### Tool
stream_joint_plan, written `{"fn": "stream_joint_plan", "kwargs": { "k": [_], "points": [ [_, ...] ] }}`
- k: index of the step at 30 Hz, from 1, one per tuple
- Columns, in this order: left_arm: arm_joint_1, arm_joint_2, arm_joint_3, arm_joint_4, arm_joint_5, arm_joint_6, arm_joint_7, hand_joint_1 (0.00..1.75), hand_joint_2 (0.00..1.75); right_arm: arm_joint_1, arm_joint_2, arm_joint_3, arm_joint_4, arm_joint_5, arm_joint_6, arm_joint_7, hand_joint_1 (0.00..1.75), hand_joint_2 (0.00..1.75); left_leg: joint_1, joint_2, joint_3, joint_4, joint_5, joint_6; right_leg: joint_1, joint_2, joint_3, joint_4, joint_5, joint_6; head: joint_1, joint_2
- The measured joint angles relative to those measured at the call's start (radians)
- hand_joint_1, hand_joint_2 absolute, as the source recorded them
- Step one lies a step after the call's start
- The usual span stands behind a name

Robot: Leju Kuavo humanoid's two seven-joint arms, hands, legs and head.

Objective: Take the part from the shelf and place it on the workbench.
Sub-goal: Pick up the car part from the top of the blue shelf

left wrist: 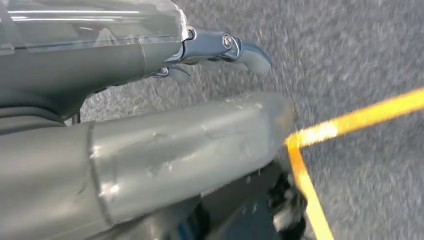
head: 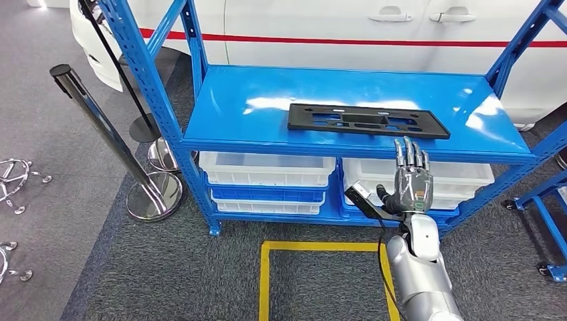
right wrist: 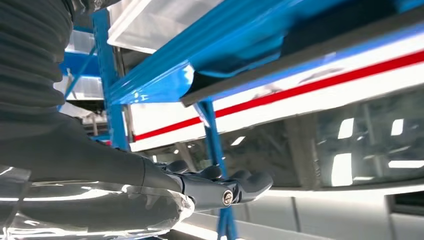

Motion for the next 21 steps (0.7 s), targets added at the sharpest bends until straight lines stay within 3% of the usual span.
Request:
{"fn": "stream_joint_plan", "kwargs": {
  "k": [2,6,8,10,11,12,13,16,18,21],
  "points": [
    [-0.004,-0.002,-0.004,0.0,0.0,-0.001,-0.001,0.0,0.0,-0.002,0.006,-0.014,-0.013,0.002,0.0,-0.005,0.0,1.75,-0.002,0.0,-0.002,0.006,-0.006,-0.011,0.003,0.001,0.042,-0.085,0.023,-0.007,0.0,0.0],
    [-0.009,-0.004,-0.006,0.0,0.0,-0.004,-0.001,0.0,0.0,-0.004,0.017,-0.036,-0.024,0.011,0.0,-0.007,0.0,1.75,0.0,0.001,-0.005,0.016,-0.018,-0.034,0.007,0.002,0.049,-0.101,0.023,-0.034,0.0,0.0],
    [-0.011,-0.004,-0.006,0.0,0.0,-0.005,-0.001,0.0,0.0,-0.005,0.021,-0.041,-0.03,0.014,0.0,-0.007,0.0,1.75,0.004,0.001,-0.039,0.09,-0.062,-0.042,0.005,0.001,0.052,-0.105,0.024,-0.046,-0.001,0.0],
    [-0.011,-0.004,-0.007,0.0,0.0,-0.005,-0.001,0.0,0.0,-0.005,0.024,-0.047,-0.032,0.015,0.0,-0.007,0.0,1.75,0.004,0.001,-0.105,0.223,-0.122,-0.045,0.009,0.0,0.052,-0.104,0.022,-0.053,-0.001,0.0],
    [-0.01,-0.004,-0.007,0.0,0.0,-0.006,0.0,0.0,0.0,-0.004,0.025,-0.05,-0.032,0.015,0.0,-0.007,0.0,1.75,0.004,0.001,-0.132,0.274,-0.137,-0.046,0.012,0.001,0.053,-0.104,0.021,-0.055,0.0,0.0],
    [-0.01,-0.004,-0.007,0.0,0.0,-0.006,0.0,0.0,0.0,-0.003,0.027,-0.052,-0.032,0.015,0.0,-0.007,0.0,1.75,0.004,0.001,-0.145,0.294,-0.132,-0.044,0.013,0.001,0.054,-0.104,0.02,-0.056,-0.001,0.0],
    [-0.01,-0.004,-0.007,0.0,0.0,-0.006,0.0,0.0,0.0,-0.003,0.028,-0.054,-0.032,0.015,0.0,-0.007,0.0,1.75,0.004,0.001,-0.139,0.273,-0.108,-0.042,0.015,0.003,0.055,-0.104,0.019,-0.056,-0.001,0.0],
    [-0.011,-0.003,-0.007,0.0,0.0,-0.006,0.0,0.0,0.0,-0.003,0.031,-0.055,-0.034,0.015,0.0,-0.007,0.0,1.75,-0.002,0.001,-0.052,0.076,-0.008,-0.022,0.019,0.004,0.064,-0.102,0.012,-0.052,0.0,0.0],
    [-0.013,-0.003,-0.007,0.0,0.0,-0.006,0.0,0.0,0.0,-0.003,0.032,-0.057,-0.035,0.017,0.0,-0.006,0.0,1.75,-0.009,0.001,-0.023,0.013,0.007,-0.012,0.019,0.004,0.063,-0.102,0.009,-0.043,0.0,0.0],
    [-0.013,-0.004,-0.009,0.0,0.001,-0.007,0.001,0.0,0.0,-0.003,0.032,-0.058,-0.038,0.032,0.0,0.002,0.0,1.75,-0.009,0.001,-0.012,-0.003,0.008,-0.003,0.017,0.003,0.067,-0.103,0.004,-0.026,0.0,0.0]
  ]
}}
